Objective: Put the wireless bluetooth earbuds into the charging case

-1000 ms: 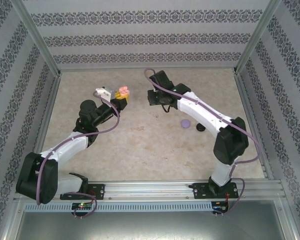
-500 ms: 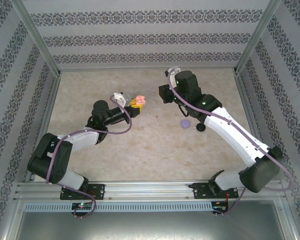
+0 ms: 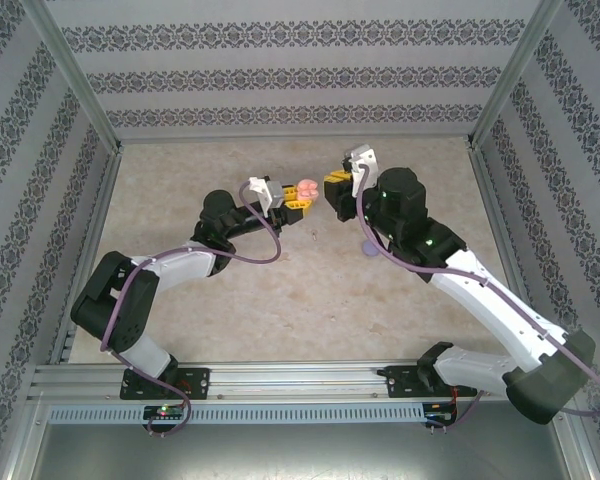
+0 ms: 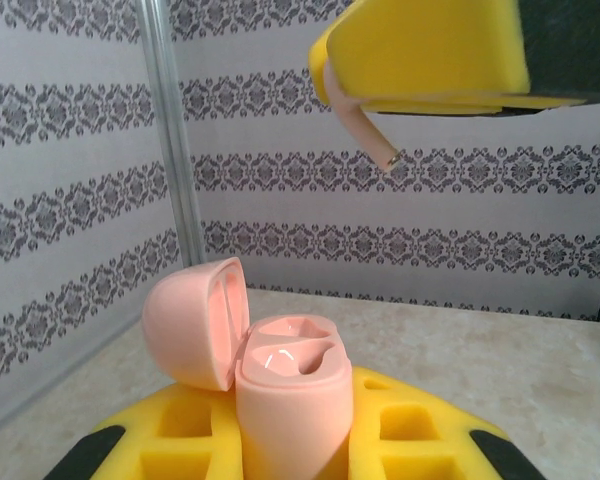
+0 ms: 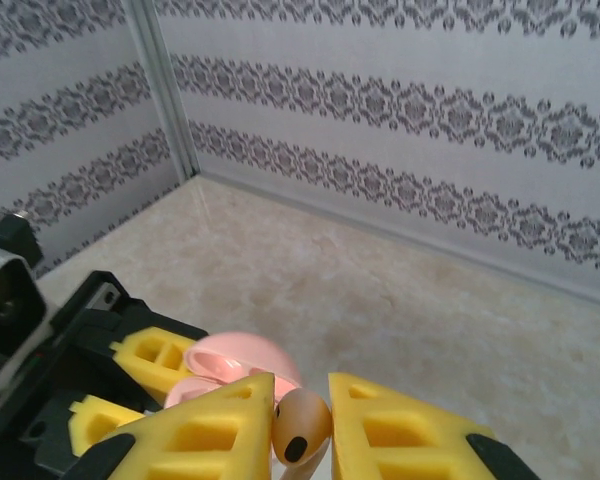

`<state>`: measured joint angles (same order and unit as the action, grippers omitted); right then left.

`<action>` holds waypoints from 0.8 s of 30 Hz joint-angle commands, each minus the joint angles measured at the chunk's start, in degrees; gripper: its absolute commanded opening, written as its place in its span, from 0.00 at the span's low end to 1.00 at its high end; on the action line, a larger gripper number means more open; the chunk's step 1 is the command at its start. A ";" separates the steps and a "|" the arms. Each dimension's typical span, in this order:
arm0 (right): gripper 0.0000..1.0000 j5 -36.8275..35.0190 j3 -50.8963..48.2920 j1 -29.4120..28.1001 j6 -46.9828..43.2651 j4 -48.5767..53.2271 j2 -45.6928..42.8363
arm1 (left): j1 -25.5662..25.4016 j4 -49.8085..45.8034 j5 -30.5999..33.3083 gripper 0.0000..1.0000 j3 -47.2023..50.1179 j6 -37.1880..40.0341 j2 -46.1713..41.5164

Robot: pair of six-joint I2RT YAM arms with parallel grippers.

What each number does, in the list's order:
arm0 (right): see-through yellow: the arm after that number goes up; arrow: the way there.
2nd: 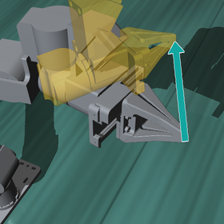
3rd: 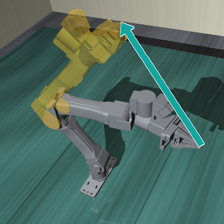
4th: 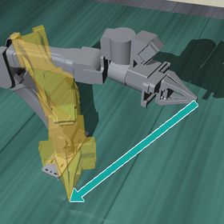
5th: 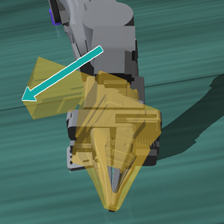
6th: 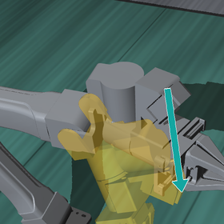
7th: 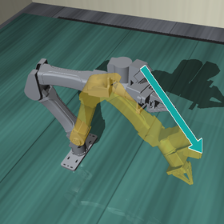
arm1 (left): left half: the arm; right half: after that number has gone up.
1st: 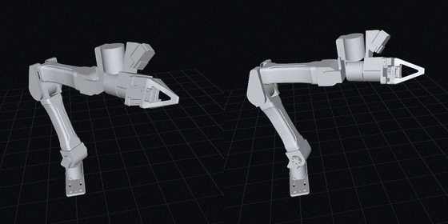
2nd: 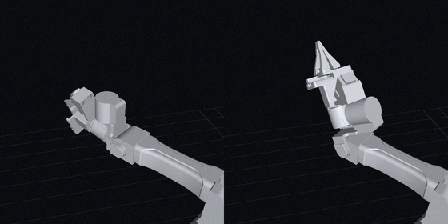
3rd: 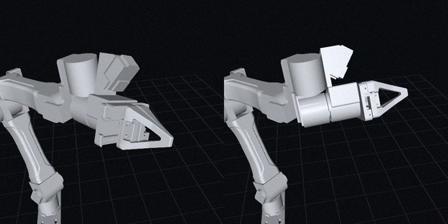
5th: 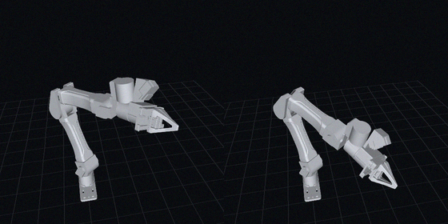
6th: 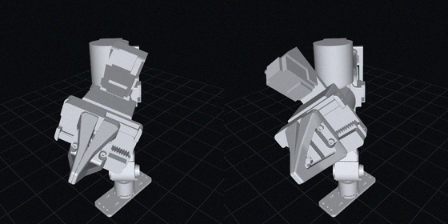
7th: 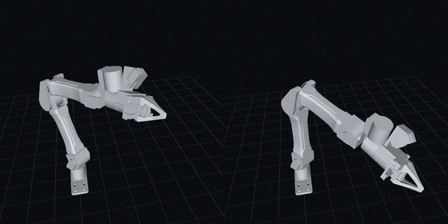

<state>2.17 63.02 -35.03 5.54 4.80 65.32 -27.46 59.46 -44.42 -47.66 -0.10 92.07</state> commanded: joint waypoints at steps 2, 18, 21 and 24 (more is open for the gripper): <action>0.19 1.94 -1.35 -0.64 -1.32 -5.77 -1.79 | -1.26 4.34 -2.62 0.00 -2.26 1.93 0.56; 0.18 8.21 -3.00 -0.48 3.49 -9.02 -1.56 | -2.95 3.01 -3.20 0.00 -4.85 2.67 -0.27; 0.18 9.43 -3.56 -0.05 4.64 -8.93 -2.24 | -2.96 2.39 -3.16 0.00 -5.10 2.91 -0.63; 0.18 11.09 -3.76 0.36 5.68 -9.02 -2.24 | -3.00 1.94 -3.21 0.00 -5.29 2.80 -1.08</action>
<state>10.41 59.99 -35.07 9.26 -2.28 64.20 -29.65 60.03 -46.33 -51.24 1.41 92.31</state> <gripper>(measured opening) 0.184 0.184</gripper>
